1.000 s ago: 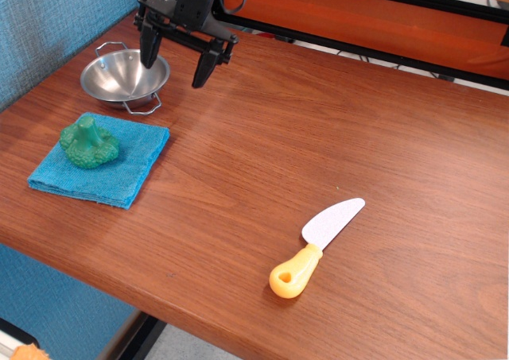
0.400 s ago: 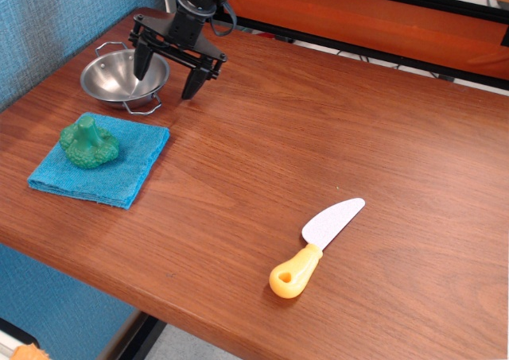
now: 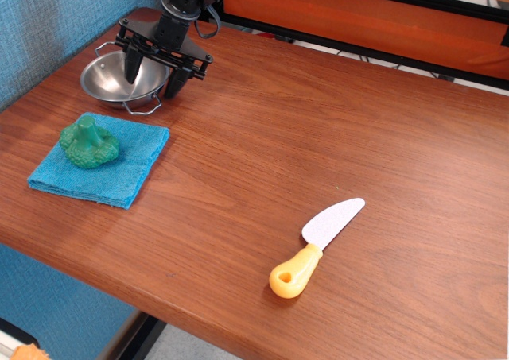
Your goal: Put the silver bowl directly above the tip of the yellow knife.
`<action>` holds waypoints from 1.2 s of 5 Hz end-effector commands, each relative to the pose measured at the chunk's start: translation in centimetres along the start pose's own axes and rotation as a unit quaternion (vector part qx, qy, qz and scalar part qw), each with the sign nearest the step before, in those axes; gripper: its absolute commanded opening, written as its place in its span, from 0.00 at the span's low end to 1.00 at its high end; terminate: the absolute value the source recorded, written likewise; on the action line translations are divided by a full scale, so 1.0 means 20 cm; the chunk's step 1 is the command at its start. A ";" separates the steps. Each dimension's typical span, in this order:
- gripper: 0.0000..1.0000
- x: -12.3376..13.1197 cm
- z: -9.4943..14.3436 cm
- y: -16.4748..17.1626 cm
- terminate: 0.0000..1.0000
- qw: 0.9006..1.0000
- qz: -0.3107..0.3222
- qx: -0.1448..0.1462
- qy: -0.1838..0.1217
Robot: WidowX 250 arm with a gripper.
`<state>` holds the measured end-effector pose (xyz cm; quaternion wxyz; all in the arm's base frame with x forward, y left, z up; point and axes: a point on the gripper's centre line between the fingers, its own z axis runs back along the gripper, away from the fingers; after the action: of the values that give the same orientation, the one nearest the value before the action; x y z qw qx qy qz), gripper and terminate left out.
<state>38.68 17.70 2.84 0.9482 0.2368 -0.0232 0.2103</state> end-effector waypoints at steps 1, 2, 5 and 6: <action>0.00 -0.04 0.05 0.08 0.00 1.000 0.012 0.001 -0.015; 0.00 -0.03 0.09 0.09 0.00 1.000 0.009 -0.004 -0.024; 0.00 0.03 0.40 0.04 0.00 0.993 -0.099 0.010 -0.061; 0.00 -0.02 0.52 -0.08 0.00 0.990 -0.111 -0.007 -0.091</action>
<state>40.66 11.06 7.28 0.9652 0.2478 -0.0420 0.0723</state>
